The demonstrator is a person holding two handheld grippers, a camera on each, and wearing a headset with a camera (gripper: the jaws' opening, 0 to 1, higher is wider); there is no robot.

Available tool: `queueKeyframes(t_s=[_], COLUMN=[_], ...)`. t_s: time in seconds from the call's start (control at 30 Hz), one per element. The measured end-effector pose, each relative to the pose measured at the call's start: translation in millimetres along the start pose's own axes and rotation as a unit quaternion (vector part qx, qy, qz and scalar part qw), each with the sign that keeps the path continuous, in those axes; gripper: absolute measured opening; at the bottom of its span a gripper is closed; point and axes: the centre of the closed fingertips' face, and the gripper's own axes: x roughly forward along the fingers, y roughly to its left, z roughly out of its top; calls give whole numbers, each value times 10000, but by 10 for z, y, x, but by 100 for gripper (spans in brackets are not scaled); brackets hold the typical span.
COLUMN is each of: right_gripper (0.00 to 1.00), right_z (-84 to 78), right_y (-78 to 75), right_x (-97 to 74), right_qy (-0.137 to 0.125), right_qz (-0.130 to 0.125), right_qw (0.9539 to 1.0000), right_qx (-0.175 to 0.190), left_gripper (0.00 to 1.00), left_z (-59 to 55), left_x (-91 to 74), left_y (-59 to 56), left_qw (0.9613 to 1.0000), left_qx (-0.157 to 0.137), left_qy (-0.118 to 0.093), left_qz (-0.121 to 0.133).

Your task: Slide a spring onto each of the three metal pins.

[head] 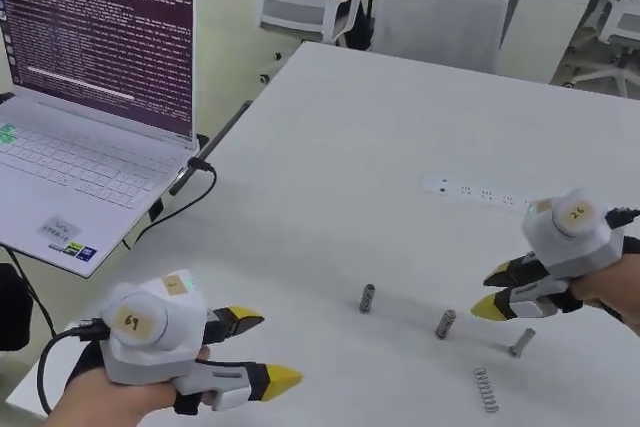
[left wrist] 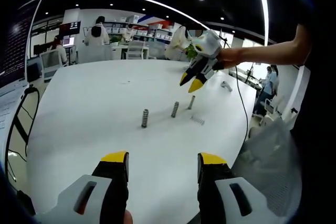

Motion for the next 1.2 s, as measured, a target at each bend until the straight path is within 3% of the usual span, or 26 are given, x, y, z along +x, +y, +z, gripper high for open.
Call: queueKeyframes(t_s=[0.2, 0.5, 1.2], right_gripper=[30, 35, 48], right_z=[-5, -153, -630], right_y=[21, 138, 385], right_x=[-42, -131, -502], right_qy=[-375, -782, -1441], right_qz=[-68, -202, -611], right_qw=[9985, 9928, 9690], right_qx=[397, 881, 1910], left_gripper=[47, 48, 51], left_z=[32, 73, 144], left_x=[24, 42, 56], left_y=[-9, 6, 38], left_qw=[10000, 10000, 9999], left_qx=[23, 37, 50], left_qy=[-12, -42, -100], left_qz=[-10, -2, 24])
